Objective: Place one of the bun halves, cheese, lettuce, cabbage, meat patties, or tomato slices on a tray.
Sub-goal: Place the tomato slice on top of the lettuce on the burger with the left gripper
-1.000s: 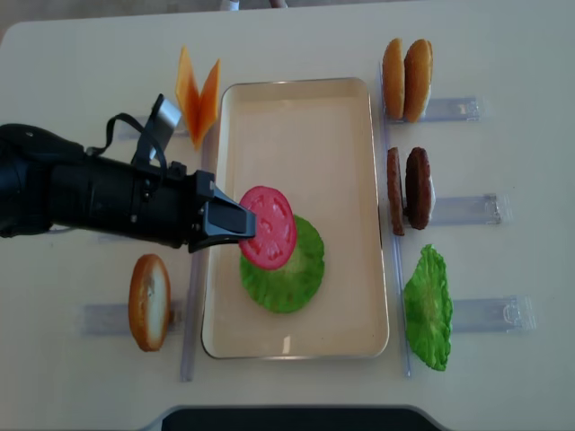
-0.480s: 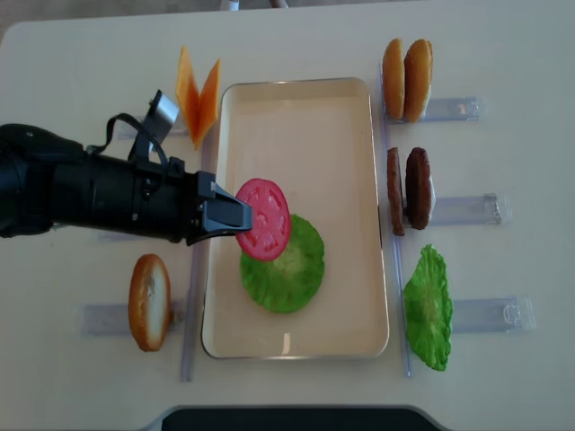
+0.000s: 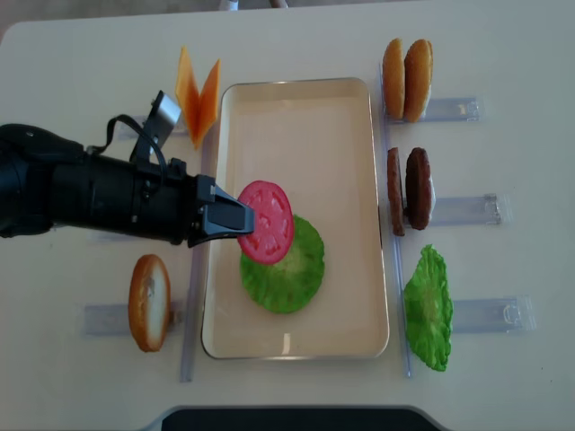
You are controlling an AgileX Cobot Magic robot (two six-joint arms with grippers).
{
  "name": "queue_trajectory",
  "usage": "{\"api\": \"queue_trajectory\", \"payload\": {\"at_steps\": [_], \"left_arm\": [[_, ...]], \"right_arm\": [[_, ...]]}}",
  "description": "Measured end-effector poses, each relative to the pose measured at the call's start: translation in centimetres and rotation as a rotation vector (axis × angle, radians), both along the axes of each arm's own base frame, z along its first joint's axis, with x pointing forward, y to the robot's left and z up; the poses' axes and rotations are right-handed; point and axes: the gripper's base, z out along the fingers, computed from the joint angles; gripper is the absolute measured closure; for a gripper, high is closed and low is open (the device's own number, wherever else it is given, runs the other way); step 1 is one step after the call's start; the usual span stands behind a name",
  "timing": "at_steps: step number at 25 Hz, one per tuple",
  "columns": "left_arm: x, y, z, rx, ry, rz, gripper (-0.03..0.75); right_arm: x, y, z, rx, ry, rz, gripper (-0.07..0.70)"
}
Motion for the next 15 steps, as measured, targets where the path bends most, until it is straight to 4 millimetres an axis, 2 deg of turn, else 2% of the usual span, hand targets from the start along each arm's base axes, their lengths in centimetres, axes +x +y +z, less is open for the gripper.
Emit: {"api": "queue_trajectory", "payload": {"at_steps": [5,11,15], "left_arm": [[0.1,-0.3,-0.1,-0.020,0.008,0.004,0.655],[-0.6,-2.6,-1.6,-0.019,0.077,-0.075,0.655],[-0.4,-2.6,-2.1,-0.007,0.093,-0.053,0.655]], "right_arm": [[0.0,0.0,0.0,0.000,0.000,0.000,0.094],[0.0,0.0,0.0,0.000,0.000,0.000,0.094],[0.0,0.0,0.0,0.000,0.000,0.000,0.094]]}}
